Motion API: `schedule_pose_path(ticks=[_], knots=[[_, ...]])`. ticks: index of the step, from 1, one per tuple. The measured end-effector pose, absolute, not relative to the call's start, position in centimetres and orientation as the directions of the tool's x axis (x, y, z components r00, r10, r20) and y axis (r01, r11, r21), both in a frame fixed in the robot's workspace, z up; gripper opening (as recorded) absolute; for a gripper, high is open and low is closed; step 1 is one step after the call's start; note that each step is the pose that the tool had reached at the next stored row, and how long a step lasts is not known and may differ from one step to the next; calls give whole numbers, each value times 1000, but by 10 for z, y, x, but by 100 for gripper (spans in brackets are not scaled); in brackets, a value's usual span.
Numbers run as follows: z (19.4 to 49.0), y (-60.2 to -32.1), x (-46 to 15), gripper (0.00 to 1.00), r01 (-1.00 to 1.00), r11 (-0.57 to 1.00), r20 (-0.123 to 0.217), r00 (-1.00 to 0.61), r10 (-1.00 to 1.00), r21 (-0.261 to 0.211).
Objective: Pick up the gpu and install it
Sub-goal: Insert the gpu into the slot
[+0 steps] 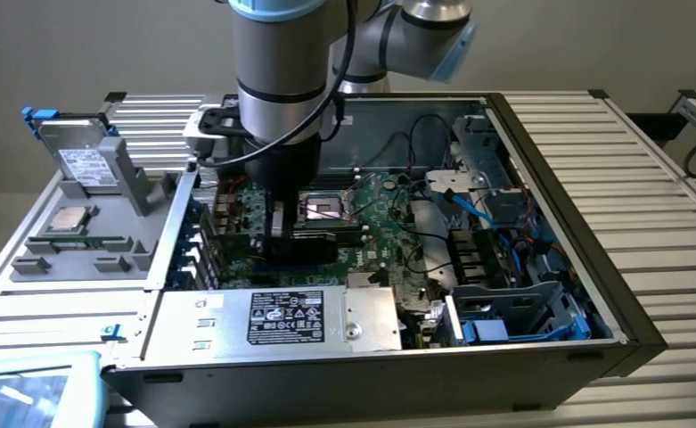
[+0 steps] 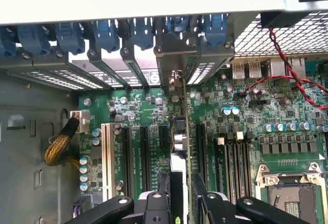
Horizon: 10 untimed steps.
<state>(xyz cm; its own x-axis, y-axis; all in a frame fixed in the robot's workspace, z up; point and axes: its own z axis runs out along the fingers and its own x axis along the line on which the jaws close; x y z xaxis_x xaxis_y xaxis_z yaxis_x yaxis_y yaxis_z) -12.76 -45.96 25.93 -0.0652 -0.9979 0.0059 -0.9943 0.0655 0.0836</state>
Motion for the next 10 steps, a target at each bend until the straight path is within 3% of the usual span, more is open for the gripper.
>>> schedule_pose_path(ticks=[10], knots=[[255, -460, -126, 28, -994, 74, 15, -73, -997, 83]])
